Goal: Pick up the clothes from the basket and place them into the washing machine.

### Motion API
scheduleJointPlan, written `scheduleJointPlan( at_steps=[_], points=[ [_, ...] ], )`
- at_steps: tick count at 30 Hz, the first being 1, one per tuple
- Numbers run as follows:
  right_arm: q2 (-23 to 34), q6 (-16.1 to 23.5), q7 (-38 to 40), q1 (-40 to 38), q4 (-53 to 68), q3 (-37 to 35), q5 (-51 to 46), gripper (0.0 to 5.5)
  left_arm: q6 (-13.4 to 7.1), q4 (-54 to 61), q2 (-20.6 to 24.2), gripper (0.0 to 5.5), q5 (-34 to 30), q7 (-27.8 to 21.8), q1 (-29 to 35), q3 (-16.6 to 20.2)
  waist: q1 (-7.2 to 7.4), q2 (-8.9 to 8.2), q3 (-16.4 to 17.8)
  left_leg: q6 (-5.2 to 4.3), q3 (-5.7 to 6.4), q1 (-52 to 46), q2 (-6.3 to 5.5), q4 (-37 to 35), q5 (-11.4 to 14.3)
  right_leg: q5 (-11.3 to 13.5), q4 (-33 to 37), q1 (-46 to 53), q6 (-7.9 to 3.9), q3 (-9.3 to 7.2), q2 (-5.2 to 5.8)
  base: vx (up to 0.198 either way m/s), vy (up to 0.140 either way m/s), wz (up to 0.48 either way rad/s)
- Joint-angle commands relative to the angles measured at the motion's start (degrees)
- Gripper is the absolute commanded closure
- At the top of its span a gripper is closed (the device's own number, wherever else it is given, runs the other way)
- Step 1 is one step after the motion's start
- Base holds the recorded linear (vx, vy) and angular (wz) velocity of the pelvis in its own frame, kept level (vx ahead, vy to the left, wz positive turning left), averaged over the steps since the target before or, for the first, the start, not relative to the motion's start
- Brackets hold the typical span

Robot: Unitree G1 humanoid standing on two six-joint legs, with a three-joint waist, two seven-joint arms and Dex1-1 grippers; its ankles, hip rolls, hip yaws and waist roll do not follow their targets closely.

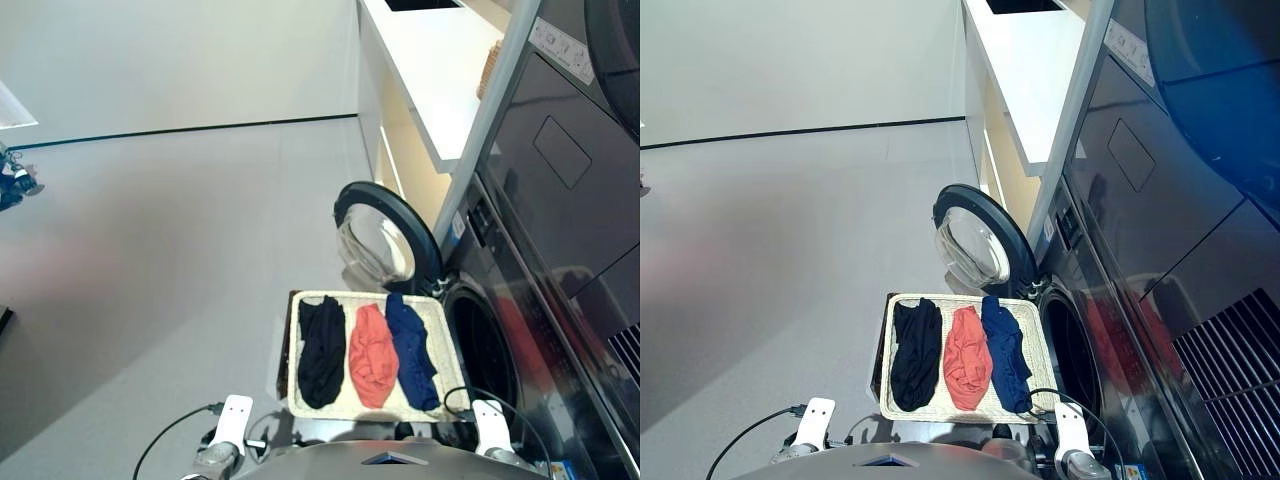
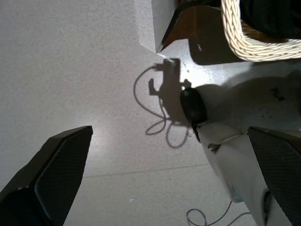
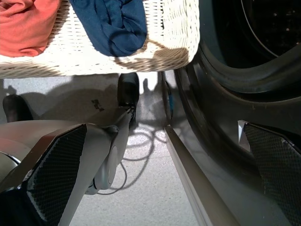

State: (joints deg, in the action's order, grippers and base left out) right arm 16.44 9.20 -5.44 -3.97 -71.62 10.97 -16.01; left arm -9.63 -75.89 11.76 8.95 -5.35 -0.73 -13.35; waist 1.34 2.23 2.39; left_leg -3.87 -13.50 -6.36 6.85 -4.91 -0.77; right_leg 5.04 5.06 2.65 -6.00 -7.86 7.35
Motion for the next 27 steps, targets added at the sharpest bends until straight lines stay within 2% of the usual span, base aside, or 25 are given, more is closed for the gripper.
scheduleJointPlan(
  at_steps=[1, 11, 20, 23, 27],
  points=[
    [-1.5, 1.8, 0.0, 3.6, -2.9, -0.3, -0.3, 0.0, -2.0, -1.7, 1.0, 0.0, 1.0, -0.8, 3.5, -1.2, -0.13, -3.4, 1.1, -1.74, -1.5, -1.3, -0.66, -0.1, 0.5, -0.9, -0.1, 3.2, -3.49, -2.18, 3.24, 0.0, 0.0, 0.0],
    [-1.7, 2.1, 0.4, 3.6, -2.8, -0.4, -0.4, 0.0, -1.8, -2.5, 1.2, 0.0, 1.6, 0.5, 3.3, 0.2, -0.23, -3.47, 1.2, -1.77, -1.66, -1.8, -0.62, -0.1, 0.8, -1.2, -0.2, 3.5, -3.38, -2.02, 3.13, 0.0, 0.0, 0.0],
    [-2.1, 2.6, 2.8, 3.5, -3.2, 0.0, 1.2, 0.0, -2.5, -1.9, 0.2, 0.0, 5.0, 2.5, 3.4, 1.9, -0.51, -3.56, 1.4, -1.83, -1.11, -2.1, -0.55, -0.1, 0.9, -1.8, -0.3, 4.3, -3.25, -2.64, 2.99, 0.0, 0.0, 0.0],
    [-2.2, 2.6, 4.0, 3.9, -3.1, 0.6, 2.1, 0.0, -2.9, -0.7, -0.5, 0.0, 6.3, 3.2, 3.9, 1.4, -0.63, -3.55, 1.9, -1.75, -0.9, -2.0, -0.57, -0.1, 0.8, -1.8, -0.5, 4.2, -3.17, -2.79, 2.96, 0.0, 0.0, 0.0],
    [-2.1, 4.0, 6.0, 4.5, 2.4, 1.9, 1.1, 0.0, -4.7, 5.8, -1.4, 0.0, 8.3, 4.6, 4.9, -1.1, -0.47, -3.21, 3.2, -1.62, -0.78, -1.5, -0.47, -0.1, 0.6, -1.9, -1.1, 3.5, -3.19, -2.44, 3.03, 0.0, 0.0, 0.0]
  ],
)
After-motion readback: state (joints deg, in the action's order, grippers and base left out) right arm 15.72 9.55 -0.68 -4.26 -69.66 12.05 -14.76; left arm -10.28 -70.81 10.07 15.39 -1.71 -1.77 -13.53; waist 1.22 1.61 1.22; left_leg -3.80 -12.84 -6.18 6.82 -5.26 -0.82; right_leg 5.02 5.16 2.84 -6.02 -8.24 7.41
